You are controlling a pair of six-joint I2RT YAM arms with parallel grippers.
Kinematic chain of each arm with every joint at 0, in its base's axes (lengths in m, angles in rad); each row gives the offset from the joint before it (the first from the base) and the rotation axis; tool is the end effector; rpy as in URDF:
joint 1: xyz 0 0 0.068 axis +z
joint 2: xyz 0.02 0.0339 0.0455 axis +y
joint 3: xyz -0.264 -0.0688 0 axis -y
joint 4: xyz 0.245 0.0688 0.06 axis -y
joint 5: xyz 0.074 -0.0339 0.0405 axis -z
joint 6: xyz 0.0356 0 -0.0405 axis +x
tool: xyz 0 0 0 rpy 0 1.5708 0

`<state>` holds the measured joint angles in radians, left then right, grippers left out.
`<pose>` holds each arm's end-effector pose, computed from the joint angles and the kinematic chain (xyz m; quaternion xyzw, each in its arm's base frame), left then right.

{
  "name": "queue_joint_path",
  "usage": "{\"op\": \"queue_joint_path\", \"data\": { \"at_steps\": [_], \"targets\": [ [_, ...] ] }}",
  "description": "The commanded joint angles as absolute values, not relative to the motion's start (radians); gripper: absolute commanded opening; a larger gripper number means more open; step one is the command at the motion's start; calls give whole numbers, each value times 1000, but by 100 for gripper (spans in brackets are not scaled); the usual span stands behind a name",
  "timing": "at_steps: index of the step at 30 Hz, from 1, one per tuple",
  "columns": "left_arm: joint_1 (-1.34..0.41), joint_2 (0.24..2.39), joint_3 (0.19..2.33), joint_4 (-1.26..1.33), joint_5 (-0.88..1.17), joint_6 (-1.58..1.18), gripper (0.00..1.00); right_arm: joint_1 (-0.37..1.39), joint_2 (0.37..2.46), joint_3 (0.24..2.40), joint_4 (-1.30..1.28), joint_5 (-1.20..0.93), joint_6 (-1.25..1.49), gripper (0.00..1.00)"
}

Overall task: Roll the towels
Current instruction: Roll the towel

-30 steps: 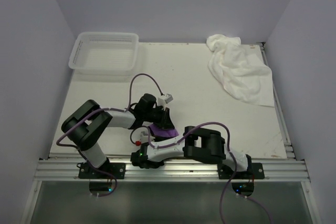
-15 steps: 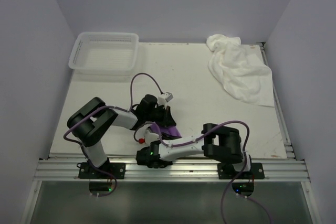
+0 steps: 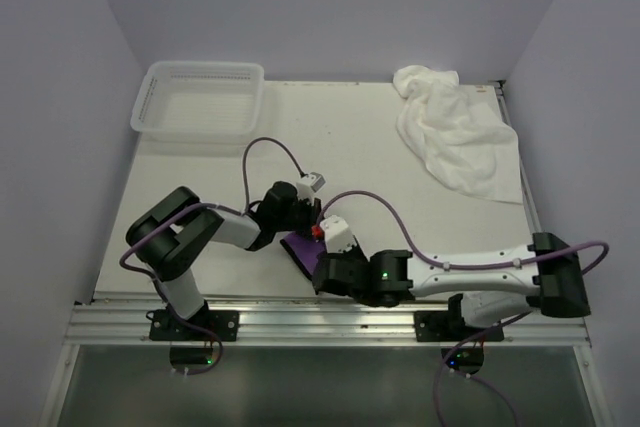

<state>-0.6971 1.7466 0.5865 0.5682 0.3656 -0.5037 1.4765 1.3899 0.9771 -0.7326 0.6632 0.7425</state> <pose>0.2280 -0.2075 0.1129 0.1689 0.8556 -0.3936 0.2908 0.0466 0.2599 0.2369 -0.2675 0.8873 0.0371 0.3738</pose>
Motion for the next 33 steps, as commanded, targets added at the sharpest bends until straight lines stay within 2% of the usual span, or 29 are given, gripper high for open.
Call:
{"op": "queue_joint_path", "data": {
  "at_steps": [1, 5, 7, 11, 14, 20, 33],
  "targets": [
    [-687, 1761, 534, 456, 236, -446, 10, 1373, 1229, 846, -519, 508, 807, 43],
    [-689, 1749, 511, 469, 235, -453, 10, 1198, 1108, 720, -364, 335, 819, 42],
    [-689, 1746, 503, 476, 236, -456, 10, 1097, 1085, 671, -283, 220, 833, 49],
    [-687, 1735, 483, 489, 235, -462, 9, 938, 1120, 602, -128, 51, 912, 52],
    [-687, 1735, 476, 494, 235, -463, 9, 887, 1187, 574, -37, -53, 959, 53],
    [-689, 1738, 469, 503, 239, -468, 9, 856, 1296, 571, 61, -109, 977, 52],
    [-689, 1736, 460, 511, 248, -471, 9, 856, 1397, 514, 6, -29, 914, 52]
  ]
}}
